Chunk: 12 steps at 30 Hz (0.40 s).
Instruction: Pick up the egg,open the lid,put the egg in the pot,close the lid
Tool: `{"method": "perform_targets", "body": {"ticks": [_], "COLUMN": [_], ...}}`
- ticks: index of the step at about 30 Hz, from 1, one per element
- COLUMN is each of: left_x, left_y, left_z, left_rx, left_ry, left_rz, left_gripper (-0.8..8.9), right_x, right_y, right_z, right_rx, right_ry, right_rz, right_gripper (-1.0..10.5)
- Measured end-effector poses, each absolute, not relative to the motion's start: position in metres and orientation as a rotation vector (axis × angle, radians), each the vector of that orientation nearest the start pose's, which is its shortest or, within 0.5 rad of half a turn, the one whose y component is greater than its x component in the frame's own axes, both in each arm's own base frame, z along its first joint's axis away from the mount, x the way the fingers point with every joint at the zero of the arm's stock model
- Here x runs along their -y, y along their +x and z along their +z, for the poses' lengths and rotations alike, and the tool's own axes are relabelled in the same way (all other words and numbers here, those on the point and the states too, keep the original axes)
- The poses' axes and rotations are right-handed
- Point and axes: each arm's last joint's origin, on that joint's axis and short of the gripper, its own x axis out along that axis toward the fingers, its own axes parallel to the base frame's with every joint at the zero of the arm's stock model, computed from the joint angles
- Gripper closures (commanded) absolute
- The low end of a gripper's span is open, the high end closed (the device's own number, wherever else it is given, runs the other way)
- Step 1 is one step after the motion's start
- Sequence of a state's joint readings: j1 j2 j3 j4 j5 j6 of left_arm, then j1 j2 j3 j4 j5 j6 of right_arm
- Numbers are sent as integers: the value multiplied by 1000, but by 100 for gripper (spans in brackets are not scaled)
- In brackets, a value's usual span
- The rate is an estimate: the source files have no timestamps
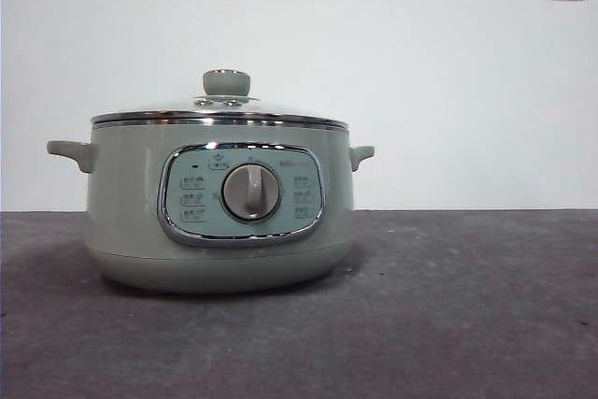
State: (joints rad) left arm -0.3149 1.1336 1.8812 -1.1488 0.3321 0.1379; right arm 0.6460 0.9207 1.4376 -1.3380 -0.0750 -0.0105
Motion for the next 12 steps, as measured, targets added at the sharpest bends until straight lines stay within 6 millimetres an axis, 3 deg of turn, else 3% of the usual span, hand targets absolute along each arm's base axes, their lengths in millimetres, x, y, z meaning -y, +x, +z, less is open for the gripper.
{"method": "perform_targets", "body": {"ticks": [6, 12], "left_x": [26, 13], "left_y": [95, 71], "left_z": [516, 464], "left_rx": [-125, -8], "left_ry": [155, 200], "left_rz": [-583, -422], "left_gripper": [818, 817], "right_x": [-68, -68], "right_y": [86, 86], "right_z": [416, 416], "right_rx": [-801, -801], "right_ry": [-246, -246], "right_rz": [684, 683], "right_gripper": [946, 946]}}
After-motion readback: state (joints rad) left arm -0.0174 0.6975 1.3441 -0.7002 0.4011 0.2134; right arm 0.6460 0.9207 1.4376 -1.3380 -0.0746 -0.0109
